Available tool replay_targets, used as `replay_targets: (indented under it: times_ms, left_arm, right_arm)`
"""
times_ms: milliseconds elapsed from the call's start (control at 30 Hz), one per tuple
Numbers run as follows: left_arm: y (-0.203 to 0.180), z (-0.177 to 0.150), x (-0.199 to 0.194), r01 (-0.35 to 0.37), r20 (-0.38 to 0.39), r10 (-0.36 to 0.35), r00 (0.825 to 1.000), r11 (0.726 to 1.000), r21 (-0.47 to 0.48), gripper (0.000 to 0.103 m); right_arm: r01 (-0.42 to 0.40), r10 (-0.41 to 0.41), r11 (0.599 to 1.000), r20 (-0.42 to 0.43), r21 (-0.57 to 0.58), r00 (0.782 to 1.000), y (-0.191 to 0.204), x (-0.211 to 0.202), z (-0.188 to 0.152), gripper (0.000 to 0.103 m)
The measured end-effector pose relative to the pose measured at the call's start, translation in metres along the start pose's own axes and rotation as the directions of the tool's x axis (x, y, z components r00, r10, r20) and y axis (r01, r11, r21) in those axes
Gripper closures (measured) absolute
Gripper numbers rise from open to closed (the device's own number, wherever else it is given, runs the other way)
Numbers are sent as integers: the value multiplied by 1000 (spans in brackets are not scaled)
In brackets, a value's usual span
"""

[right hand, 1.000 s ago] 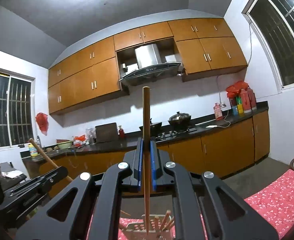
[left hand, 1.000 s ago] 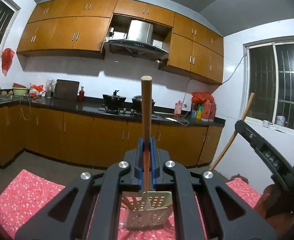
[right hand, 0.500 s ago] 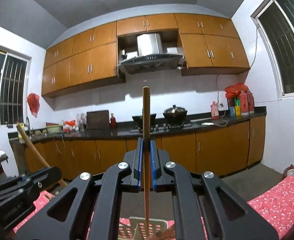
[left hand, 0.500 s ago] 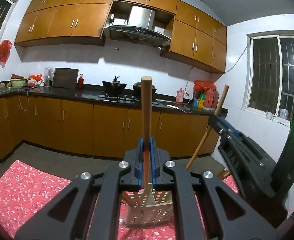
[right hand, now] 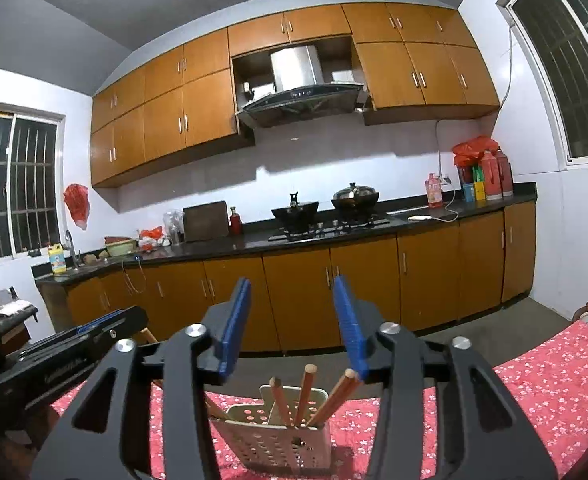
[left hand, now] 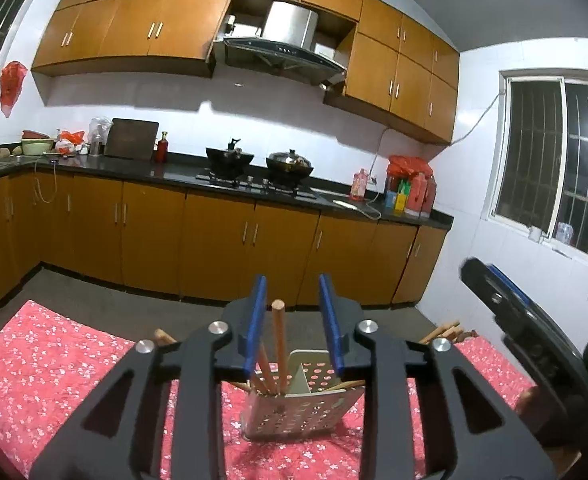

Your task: Organize utensils

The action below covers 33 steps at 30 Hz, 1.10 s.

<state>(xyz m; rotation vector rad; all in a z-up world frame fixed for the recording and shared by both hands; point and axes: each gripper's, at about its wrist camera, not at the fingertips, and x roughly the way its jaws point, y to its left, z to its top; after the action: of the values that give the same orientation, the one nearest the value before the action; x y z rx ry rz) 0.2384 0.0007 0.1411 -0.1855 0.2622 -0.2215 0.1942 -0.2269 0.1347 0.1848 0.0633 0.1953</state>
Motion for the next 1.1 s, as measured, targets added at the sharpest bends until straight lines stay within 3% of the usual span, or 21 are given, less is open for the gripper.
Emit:
replay_targets:
  times_ms: [67,167,300,433,500,767,900,1100]
  left_arm:
    - [2,4,-10,-2,16,2,1000,1000,-6,68]
    - [7,6,-32,-16,37,16,999,1000,-10,58]
    - [13,-1,-58,-53,43,53,998,999,10,37]
    - [18,-21,-88,-94,47,92,995,994,47,10]
    - [18,-33,-105,-108,53,104,993,991,76,4]
    - [7,-87,-139,-165,-15,172,985,964,211,4]
    - [10,-109,-147,-180,-57,196,979,961,212,4]
    - [18,-131,-164,-218,-68,234,970,958,187,4]
  right_arm:
    - [3,-3,1000,-5,7,1000,-2,-9,1,45]
    - [11,-11,1000,-23,15,1000,-8,-23,-2,27]
    - [24,-24,1000,-65,8,998,-10,-42,-14,4]
    - [67,-71,997,-106,-45,992,-5,-60,-30,2]
    - [81,-88,995,-128,-60,988,-3,-66,-37,2]
    - [99,-117,991,-213,-91,970,11,-99,-73,2]
    - [74,-95,993,-257,-90,962,13,-113,-87,2]
    - [107,-133,987,-237,-121,962,17,-137,-108,2]
